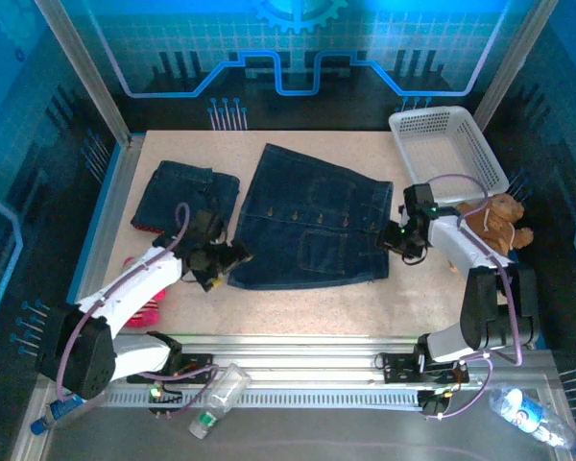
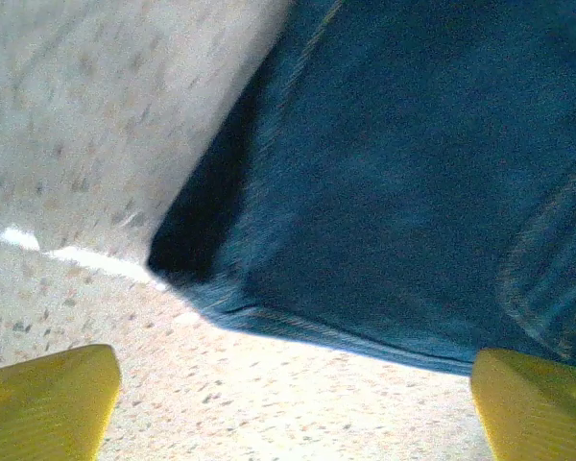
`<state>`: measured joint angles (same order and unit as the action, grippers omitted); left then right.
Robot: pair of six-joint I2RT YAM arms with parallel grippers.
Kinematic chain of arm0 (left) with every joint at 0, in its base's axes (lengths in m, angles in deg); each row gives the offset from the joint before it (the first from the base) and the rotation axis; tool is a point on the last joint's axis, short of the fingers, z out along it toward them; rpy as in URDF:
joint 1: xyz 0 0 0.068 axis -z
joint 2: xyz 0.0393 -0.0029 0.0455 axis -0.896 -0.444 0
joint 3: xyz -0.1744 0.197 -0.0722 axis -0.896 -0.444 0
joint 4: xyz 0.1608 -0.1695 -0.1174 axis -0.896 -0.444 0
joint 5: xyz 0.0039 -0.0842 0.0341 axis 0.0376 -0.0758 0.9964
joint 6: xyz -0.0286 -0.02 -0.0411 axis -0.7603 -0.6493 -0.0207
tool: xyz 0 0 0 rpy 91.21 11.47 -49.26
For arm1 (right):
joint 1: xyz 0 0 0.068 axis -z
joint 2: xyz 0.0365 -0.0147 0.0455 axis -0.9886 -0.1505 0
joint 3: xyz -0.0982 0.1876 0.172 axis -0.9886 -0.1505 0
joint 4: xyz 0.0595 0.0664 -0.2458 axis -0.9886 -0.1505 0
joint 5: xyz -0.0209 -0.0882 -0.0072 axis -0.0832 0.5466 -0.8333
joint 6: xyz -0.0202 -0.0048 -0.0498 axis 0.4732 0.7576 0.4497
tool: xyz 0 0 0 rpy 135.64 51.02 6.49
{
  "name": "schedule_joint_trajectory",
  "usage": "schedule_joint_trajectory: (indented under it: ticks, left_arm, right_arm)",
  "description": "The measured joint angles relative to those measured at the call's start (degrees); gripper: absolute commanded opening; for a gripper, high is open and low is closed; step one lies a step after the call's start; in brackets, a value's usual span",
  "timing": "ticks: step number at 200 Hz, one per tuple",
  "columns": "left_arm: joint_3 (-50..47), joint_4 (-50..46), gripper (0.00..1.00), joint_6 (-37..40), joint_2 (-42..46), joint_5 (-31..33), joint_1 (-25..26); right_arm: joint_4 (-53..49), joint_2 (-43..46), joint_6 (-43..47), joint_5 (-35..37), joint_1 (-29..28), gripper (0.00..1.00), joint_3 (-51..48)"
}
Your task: Fold and stack the skirts
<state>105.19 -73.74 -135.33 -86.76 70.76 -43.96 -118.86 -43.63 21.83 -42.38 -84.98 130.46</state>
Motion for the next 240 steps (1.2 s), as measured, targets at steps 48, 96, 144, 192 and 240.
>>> schedule_joint_trajectory:
  ticks: [48, 96, 144, 192, 240]
  left_arm:
    - [19.4, -0.1, 0.99, 12.9, -15.6, 2.4, -5.3]
    - [25.4, 0.1, 0.99, 17.7, -25.6, 2.4, -5.3]
    - [29.0, 0.1, 0.99, 18.6, -31.4, 2.4, -5.7]
    - [33.7, -0.2, 0.99, 20.7, -37.7, 2.2, -6.6]
    - [36.5, -0.2, 0.99, 22.7, -41.5, 1.8, -6.6]
  right_arm:
    - [6.7, -11.5, 2.6, -6.4, 2.4, 0.44, 6.5]
    - [7.0, -21.6, 4.6, -10.1, 3.3, 0.44, 13.0]
    - [6.0, -24.3, 4.9, -9.1, 3.3, 0.45, 14.0]
    - [5.8, -24.3, 5.9, -10.0, 3.3, 0.31, 14.0]
    - [9.4, -22.8, 6.5, -16.4, 3.7, 0.06, 11.4]
